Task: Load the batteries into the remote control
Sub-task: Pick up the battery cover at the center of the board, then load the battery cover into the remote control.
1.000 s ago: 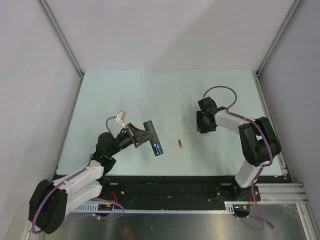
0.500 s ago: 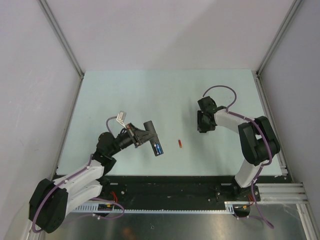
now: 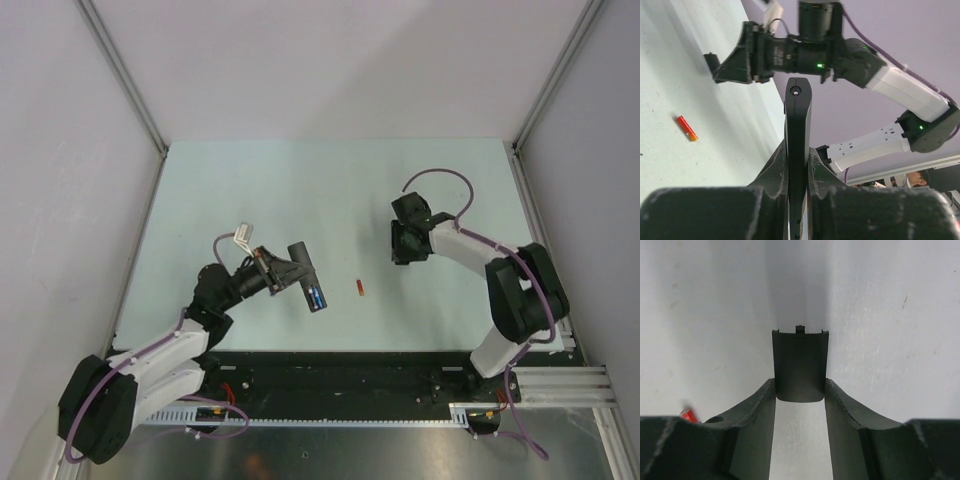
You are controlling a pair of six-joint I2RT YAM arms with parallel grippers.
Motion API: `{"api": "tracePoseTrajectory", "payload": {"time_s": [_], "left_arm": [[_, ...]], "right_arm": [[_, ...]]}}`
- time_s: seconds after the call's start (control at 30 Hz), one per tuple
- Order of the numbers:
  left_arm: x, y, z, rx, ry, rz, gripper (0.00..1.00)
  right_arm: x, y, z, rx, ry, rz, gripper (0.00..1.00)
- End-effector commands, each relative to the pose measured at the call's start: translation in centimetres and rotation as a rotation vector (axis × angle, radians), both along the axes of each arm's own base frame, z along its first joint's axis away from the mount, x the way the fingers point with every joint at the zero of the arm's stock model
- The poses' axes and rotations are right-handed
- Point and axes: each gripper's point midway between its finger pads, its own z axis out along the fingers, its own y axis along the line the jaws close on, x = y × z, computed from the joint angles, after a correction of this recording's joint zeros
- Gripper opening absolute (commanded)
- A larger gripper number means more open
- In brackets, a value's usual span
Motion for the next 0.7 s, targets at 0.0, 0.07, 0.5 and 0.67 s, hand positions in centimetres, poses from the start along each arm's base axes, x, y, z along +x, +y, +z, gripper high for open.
{"api": "tracePoseTrajectory", "payload": {"time_s": [0.0, 0.07, 0.5, 0.67], "left_arm": [[1.2, 0.0, 1.9, -0.022, -0.046, 0.027, 0.00], [1.5, -0.2, 1.9, -0.020, -0.039, 0.030, 0.00], [4.4, -3.4, 2.2, 0.013, -0.017, 0.047, 0.00], [5.0, -4.8, 2.3, 0.020, -0.008, 0.047, 0.00]], "right_arm": [[-0.6, 1.3, 5.2, 0.053, -0.104, 0.011, 0.15], [-1.8, 1.7, 6.3, 0.055, -0.107, 0.027, 0.15], [-12.8, 6.5, 16.9, 0.220, -0.265, 0.219, 0.15], [-15.0, 7.3, 19.0, 0.268, -0.281, 0.247, 0.15]]}}
